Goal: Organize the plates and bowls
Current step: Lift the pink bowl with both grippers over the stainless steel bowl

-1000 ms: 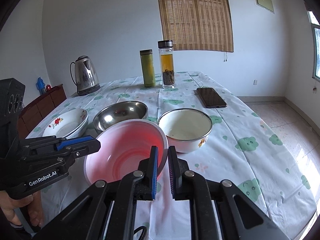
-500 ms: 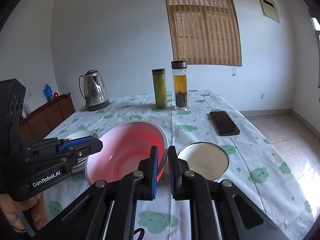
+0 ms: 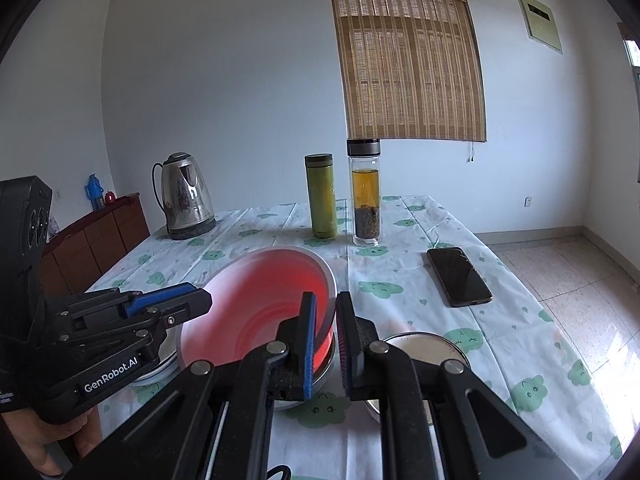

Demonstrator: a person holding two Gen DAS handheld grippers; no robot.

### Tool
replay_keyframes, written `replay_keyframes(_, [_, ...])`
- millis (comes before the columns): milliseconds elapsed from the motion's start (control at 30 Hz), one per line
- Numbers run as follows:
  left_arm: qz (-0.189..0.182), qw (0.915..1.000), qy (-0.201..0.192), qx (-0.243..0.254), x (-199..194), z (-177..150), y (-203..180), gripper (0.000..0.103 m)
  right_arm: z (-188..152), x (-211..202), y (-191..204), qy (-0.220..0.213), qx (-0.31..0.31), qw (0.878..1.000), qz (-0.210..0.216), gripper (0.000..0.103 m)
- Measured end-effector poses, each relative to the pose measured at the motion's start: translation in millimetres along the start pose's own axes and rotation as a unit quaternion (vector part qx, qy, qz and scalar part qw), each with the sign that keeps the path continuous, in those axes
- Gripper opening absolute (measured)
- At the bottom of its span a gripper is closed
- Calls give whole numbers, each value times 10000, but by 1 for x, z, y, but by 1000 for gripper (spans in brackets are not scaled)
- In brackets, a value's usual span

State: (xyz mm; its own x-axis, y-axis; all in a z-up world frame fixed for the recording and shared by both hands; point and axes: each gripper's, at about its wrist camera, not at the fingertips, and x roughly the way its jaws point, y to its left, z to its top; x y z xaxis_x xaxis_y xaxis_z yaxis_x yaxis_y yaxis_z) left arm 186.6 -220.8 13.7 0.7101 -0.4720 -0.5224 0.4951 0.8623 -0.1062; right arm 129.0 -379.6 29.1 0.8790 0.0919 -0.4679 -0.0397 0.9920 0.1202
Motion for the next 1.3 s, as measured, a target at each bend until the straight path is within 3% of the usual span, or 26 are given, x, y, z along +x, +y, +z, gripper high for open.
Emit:
replay_keyframes(333, [-3,9998,-145,-160,1,0,13,12,-10,27,2,245,122,9996,51,11])
replay_keyframes(833, [57,9990,95,-424,20,-9,28,12,-18,47,11,129,174,9998,-54,11])
replay_keyframes(1300, [93,9991,215,-342,32,-15,23,12,-23,55,5,122,283,9995,-98,11])
